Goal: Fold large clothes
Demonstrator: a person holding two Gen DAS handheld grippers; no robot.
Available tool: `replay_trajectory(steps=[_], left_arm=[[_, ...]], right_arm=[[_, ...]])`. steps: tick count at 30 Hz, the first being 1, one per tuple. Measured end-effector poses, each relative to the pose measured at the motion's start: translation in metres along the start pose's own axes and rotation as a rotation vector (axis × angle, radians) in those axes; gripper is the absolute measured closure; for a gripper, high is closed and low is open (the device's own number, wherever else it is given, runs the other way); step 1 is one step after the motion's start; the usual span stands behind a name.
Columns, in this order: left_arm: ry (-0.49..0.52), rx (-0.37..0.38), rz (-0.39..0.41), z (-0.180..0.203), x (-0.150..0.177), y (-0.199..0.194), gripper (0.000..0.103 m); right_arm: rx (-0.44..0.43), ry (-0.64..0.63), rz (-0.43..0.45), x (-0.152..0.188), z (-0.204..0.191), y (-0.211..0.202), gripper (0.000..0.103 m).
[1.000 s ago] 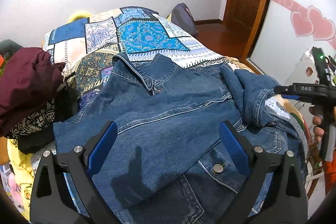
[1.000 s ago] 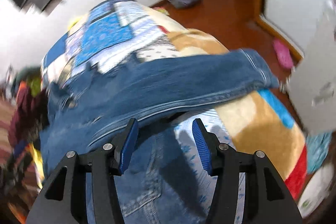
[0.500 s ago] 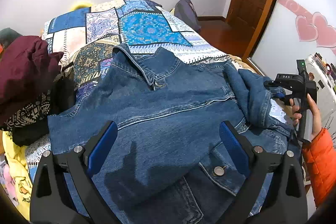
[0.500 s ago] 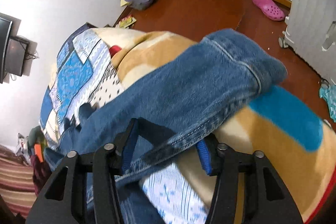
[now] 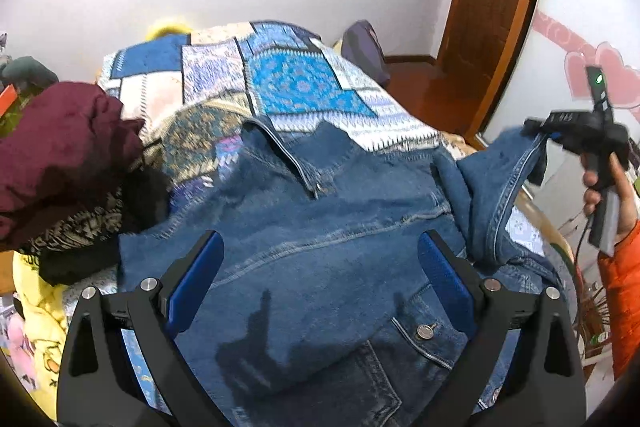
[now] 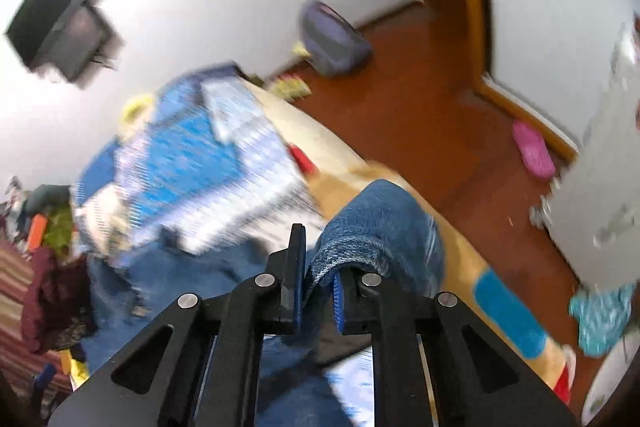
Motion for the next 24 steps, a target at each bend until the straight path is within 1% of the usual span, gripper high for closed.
replay_trajectory(steps=[2, 5, 6, 7, 10, 11, 13, 16, 19, 21, 22, 24], left_arm=[[-0.004, -0.01, 0.025, -0.011, -0.006, -0.01, 0.005], [-0.01, -0.022, 0.036, -0.028, -0.009, -0.018, 0.005], [-0.013, -0.036, 0.035, -0.036, -0.009, -0.022, 0.005], [-0.016, -0.043, 0.036, -0.043, -0.008, -0.025, 0.005], [-0.032, -0.043, 0.046, -0.062, -0.004, -0.037, 0.005], [-0.036, -0.044, 0.048, -0.068, -0.002, -0.04, 0.005], [-0.042, -0.058, 0.05, -0.082, 0.004, -0.049, 0.005], [-0.04, -0.1, 0.047, -0.101, 0.017, -0.061, 0.005], [-0.054, -0.123, 0.037, -0.117, 0.035, -0.069, 0.005], [-0.069, -0.133, 0.026, -0.124, 0.047, -0.072, 0.005], [-0.078, -0.135, 0.018, -0.128, 0.053, -0.072, 0.005], [-0.1, -0.136, 0.0, -0.133, 0.066, -0.072, 0.005]], right_arm=[[-0.054, -0.047, 0.017, -0.003, -0.031, -0.015, 0.093], [-0.141, -0.109, 0.014, 0.003, -0.08, -0.029, 0.094], [-0.16, -0.123, 0.009, 0.007, -0.091, -0.031, 0.094], [-0.192, -0.149, -0.005, 0.015, -0.11, -0.035, 0.094], [-0.248, -0.196, -0.043, 0.035, -0.144, -0.037, 0.094], [-0.285, -0.214, -0.076, 0.047, -0.16, -0.037, 0.094], [-0.329, -0.244, -0.124, 0.067, -0.181, -0.036, 0.094], [-0.353, -0.319, -0.182, 0.101, -0.209, -0.031, 0.094], [-0.389, -0.377, -0.272, 0.14, -0.232, -0.023, 0.094], [-0.381, -0.441, -0.346, 0.178, -0.243, -0.009, 0.094], [-0.371, -0.464, -0.366, 0.189, -0.246, -0.005, 0.094], [-0.339, -0.531, -0.452, 0.231, -0.247, 0.012, 0.094]])
Point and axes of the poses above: each gripper's, at about its wrist camera, not at the fingertips, and y roughly the way its jaws point, z to its right, x to its underside, the point moved 10 cm from there along y, roughly the way its jaws point, and after that the axes turned 12 degrees about y, right-handed, at the moved point
